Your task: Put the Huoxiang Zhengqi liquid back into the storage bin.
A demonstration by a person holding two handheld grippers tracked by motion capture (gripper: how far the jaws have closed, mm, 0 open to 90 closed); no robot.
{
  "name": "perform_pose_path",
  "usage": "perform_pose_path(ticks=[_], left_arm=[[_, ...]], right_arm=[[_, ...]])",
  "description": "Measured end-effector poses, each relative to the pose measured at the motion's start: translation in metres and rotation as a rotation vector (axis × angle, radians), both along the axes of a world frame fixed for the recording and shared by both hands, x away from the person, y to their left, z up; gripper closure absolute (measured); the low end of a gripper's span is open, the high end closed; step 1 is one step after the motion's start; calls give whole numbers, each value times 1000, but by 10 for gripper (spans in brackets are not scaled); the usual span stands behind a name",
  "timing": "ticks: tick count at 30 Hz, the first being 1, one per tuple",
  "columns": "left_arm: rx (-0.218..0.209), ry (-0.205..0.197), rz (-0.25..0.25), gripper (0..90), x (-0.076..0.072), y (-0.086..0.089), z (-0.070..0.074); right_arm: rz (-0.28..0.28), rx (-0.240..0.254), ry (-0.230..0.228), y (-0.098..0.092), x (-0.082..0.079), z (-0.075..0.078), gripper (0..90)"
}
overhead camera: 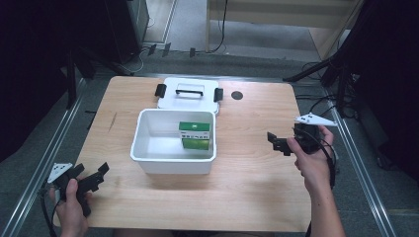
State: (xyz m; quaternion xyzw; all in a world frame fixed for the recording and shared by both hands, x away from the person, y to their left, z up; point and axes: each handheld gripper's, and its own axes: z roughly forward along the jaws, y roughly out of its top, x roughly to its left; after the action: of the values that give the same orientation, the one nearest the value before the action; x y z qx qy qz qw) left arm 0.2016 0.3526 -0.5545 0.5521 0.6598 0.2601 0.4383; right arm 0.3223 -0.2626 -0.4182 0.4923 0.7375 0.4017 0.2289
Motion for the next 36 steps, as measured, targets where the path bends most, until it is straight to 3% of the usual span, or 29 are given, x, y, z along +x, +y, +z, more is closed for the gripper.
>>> perform_pose_path(ticks=[7, 9, 16, 36], left_arm=[[1, -3, 4, 40, 0, 0, 0], [2, -3, 5, 40, 0, -1, 0], [2, -3, 7, 40, 0, -1, 0], [12, -7, 19, 39, 0, -3, 0]], right_arm=[[-44, 31, -20, -24, -12, -21, 0], [-57, 77, -19, -35, -19, -31, 1], [-91, 126, -21, -54, -35, -51, 2], [-182, 129, -85, -97, -83, -104, 28]])
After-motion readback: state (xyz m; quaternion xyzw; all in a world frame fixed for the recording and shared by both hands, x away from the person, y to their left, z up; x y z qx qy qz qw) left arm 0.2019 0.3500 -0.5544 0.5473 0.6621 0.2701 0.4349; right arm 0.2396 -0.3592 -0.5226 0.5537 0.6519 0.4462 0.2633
